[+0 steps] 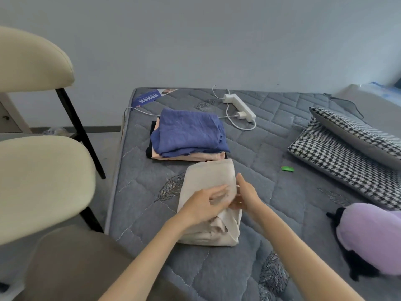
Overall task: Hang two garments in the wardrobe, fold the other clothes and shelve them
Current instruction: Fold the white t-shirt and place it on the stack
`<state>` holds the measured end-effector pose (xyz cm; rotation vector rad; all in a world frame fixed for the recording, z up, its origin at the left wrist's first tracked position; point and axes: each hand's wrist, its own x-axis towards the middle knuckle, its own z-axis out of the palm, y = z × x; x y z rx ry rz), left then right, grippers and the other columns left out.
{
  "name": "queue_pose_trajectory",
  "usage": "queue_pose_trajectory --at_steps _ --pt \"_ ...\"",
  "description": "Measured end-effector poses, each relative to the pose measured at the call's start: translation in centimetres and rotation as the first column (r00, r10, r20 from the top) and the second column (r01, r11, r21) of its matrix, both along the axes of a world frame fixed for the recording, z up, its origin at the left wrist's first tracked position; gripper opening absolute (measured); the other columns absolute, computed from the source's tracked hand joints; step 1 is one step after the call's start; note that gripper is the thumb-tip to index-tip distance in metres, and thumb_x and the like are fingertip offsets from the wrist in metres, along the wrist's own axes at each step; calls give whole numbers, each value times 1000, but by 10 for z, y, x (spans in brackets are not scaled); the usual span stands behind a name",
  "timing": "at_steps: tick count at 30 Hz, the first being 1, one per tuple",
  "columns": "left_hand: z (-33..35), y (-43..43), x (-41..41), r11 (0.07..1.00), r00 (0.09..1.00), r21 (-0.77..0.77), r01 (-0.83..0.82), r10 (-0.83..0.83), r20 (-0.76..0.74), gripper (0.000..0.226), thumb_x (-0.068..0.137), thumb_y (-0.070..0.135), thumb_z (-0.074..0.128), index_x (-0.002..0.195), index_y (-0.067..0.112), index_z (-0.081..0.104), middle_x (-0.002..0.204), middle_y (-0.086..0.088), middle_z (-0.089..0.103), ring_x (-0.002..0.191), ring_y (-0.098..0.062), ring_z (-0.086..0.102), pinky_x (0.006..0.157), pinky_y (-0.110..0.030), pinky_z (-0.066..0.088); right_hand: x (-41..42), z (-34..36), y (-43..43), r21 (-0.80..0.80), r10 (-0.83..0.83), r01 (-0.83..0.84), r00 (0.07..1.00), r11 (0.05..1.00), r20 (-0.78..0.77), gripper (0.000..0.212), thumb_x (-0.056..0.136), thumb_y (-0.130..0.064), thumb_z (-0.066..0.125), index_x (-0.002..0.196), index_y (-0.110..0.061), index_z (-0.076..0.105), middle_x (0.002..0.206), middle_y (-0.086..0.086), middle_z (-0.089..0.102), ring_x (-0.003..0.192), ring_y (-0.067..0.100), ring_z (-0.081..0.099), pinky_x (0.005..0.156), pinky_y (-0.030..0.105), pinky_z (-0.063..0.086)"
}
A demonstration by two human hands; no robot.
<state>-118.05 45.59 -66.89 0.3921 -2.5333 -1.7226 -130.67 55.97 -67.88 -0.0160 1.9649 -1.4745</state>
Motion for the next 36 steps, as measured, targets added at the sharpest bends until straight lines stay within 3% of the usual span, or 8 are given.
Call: queue_pose_trajectory --at_steps 3,9,14,17,22,26,29,36 --pt "-15 6 -1 980 997 184 -73 76 -10 35 94 22 56 129 25 56 122 5 62 91 -7 67 61 -8 46 1 -10 11 35 -50 46 991 998 124 45 98 -54 34 110 -18 57 100 5 66 89 22 63 77 37 53" --pt "-29 -22 20 878 899 -193 -439 425 -109 38 93 5 48 129 13 57 133 0 56 121 -17 50 104 -25 32 26 -22 0 287 56 59 926 956 -374 42 98 -41 40 128 -12 40 119 9 58 105 29 56 87 41 46" --pt "-41 -29 22 904 935 -264 -338 354 15 46 99 15 43 144 20 39 154 -7 27 143 -20 23 114 -29 13 32 -28 5 250 -38 193 855 949 -518 29 99 -39 40 121 -19 38 113 6 61 89 23 54 74 37 42" --pt "-49 -24 16 928 938 -189 -320 339 78 55 99 18 42 151 23 21 158 -8 14 146 -21 13 114 -31 12 35 -41 12 367 -29 283 824 886 -565 39 99 -35 41 133 -17 33 131 6 48 108 28 51 82 39 42" --pt "-55 -20 -1 889 880 -37 -457 458 127 61 98 22 45 151 16 17 155 -12 24 142 -26 23 113 -36 20 38 -46 4 442 131 241 740 864 -660 60 99 -15 32 149 -39 10 150 7 20 120 32 34 95 45 37" --pt "-58 -18 -6 886 920 -296 -358 389 50 58 100 26 38 152 29 11 160 -6 1 141 -26 14 112 -39 21 37 -56 4 568 370 153 619 809 -693 53 102 -34 26 152 -36 7 160 1 -7 138 27 21 104 43 32" --pt "-66 -17 -11 740 975 -648 -180 220 -20 53 102 30 27 151 33 7 158 11 -14 144 -20 2 113 -39 23 32 -66 5 581 379 122 647 805 -662 56 102 -39 23 153 -31 2 161 0 -7 143 23 16 111 41 24" --pt "-82 -13 -14 785 979 -614 -79 177 101 52 103 30 19 152 25 2 158 12 -13 146 -23 -7 119 -34 1 28 -68 6 557 342 61 733 828 -589 58 102 -41 23 153 -28 -2 161 6 3 146 23 8 118 36 8"
